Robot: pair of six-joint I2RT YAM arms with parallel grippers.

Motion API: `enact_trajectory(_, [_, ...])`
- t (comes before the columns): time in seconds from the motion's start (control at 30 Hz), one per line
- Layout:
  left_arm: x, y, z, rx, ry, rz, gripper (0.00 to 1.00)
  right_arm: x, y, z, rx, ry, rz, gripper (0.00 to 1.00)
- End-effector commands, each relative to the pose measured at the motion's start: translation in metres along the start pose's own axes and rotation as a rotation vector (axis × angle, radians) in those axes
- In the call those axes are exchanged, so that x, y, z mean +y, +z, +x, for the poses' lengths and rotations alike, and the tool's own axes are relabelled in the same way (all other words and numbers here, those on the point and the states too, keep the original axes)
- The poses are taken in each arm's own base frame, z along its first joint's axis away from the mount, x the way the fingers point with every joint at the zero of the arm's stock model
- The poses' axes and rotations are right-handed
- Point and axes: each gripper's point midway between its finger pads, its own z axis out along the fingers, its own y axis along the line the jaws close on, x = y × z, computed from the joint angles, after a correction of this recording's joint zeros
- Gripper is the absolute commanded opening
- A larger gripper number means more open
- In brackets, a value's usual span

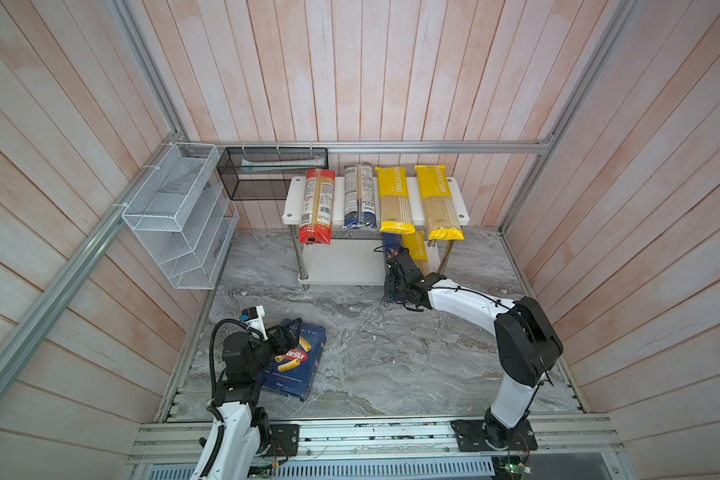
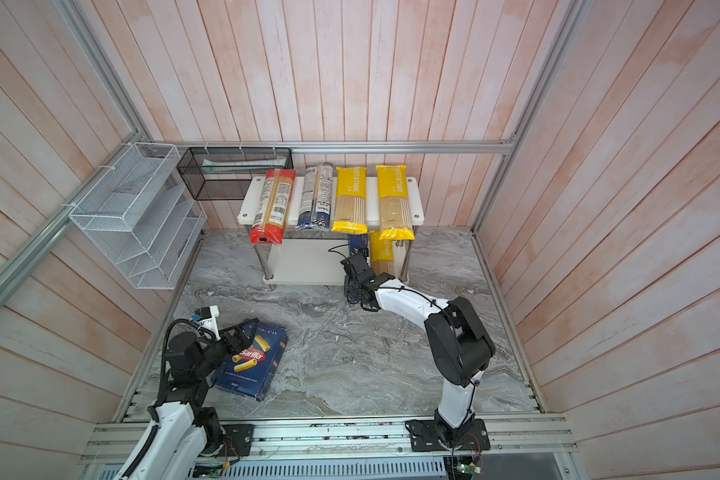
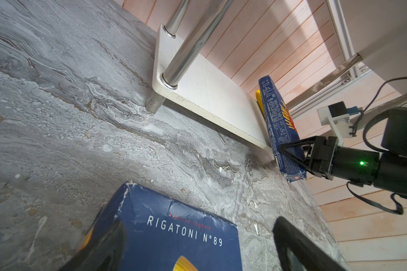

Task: Place and organize the pasta boxes and bags onto the shelf
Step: 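Lower the spaghetti box upright beside the yellow bag, right gripper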

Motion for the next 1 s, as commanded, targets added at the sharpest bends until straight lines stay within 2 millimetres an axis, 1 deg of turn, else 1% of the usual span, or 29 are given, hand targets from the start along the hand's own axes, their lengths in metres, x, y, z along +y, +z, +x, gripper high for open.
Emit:
enact_trajectory(0.0, [-0.002,-0.001,0.004,0.002,0.010,0.019,1.00,0.019,-0.016,-0.058,-0.184,0.060,-0.062,0.20])
enact_trajectory(0.13, [-0.003,-0.001,0.005,0.003,0.013,0.022,1.00,0.018,-0.011,-0.057,-0.175,0.064,-0.055,0.26])
enact_trajectory(0.2, [-0.002,-0.001,0.004,0.003,0.010,0.019,1.00,0.018,-0.011,-0.057,-0.173,0.063,-0.053,0.28])
enact_trajectory(0.3, [-0.003,-0.002,0.003,-0.006,0.014,0.018,1.00,0.015,-0.011,-0.057,-0.174,0.071,-0.054,0.37])
enact_trajectory(0.43, [-0.005,-0.003,0.002,-0.015,0.019,0.024,1.00,0.014,-0.011,-0.057,-0.171,0.066,-0.046,0.40])
enact_trajectory(0.73, [-0.003,-0.003,0.004,-0.008,0.015,0.020,1.00,0.017,-0.009,-0.049,-0.145,0.077,-0.067,0.54])
enact_trajectory(0.9, [-0.003,-0.003,0.003,-0.013,0.017,0.019,1.00,0.019,-0.013,-0.047,-0.134,0.075,-0.084,0.60])
enact_trajectory(0.97, [-0.004,-0.003,0.003,-0.013,0.017,0.019,1.00,0.018,-0.014,-0.043,-0.121,0.071,-0.090,0.62])
